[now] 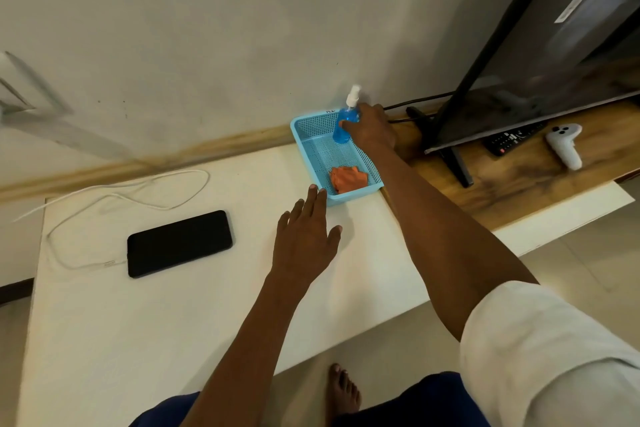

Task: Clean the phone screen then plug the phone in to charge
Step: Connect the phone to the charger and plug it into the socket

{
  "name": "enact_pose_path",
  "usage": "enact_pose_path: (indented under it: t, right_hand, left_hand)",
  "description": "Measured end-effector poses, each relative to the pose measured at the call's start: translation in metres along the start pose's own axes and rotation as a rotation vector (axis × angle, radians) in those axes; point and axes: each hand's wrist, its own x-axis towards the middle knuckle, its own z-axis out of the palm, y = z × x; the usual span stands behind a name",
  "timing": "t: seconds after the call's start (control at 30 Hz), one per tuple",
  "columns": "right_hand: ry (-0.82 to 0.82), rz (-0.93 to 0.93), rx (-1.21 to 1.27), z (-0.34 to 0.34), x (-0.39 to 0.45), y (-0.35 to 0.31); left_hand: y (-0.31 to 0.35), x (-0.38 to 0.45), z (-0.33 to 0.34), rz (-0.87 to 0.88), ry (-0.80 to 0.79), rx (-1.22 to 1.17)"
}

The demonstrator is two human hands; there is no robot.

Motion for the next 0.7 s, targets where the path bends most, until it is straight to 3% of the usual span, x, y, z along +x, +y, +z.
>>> enact_pose_path:
  t: [0.23, 0.47, 0.6, 0.7]
  right_hand:
    - [-0.022, 0.016, -0.056, -0.002, 0.005, -0.003]
    - [0.036, -0.100, 0.020, -0.021, -0.022, 0.007]
    - [-0.342, -0.216, -0.112, -0.033, -0.037, 0.014]
    - [-0.476, -0.321, -0.368, -0.032, -0.042, 0.014]
  left_hand:
    - [0.000, 0.001, -0.004, 0.004, -0.002, -0.028]
    - [-0.001, -0.001, -0.008, 0.013, -0.018, -0.035]
    - [0.001, -0.003, -0.010, 0.018, -0.050, -0.027]
    - [0.001, -0.002, -0.011, 0.008, -0.055, -0.029]
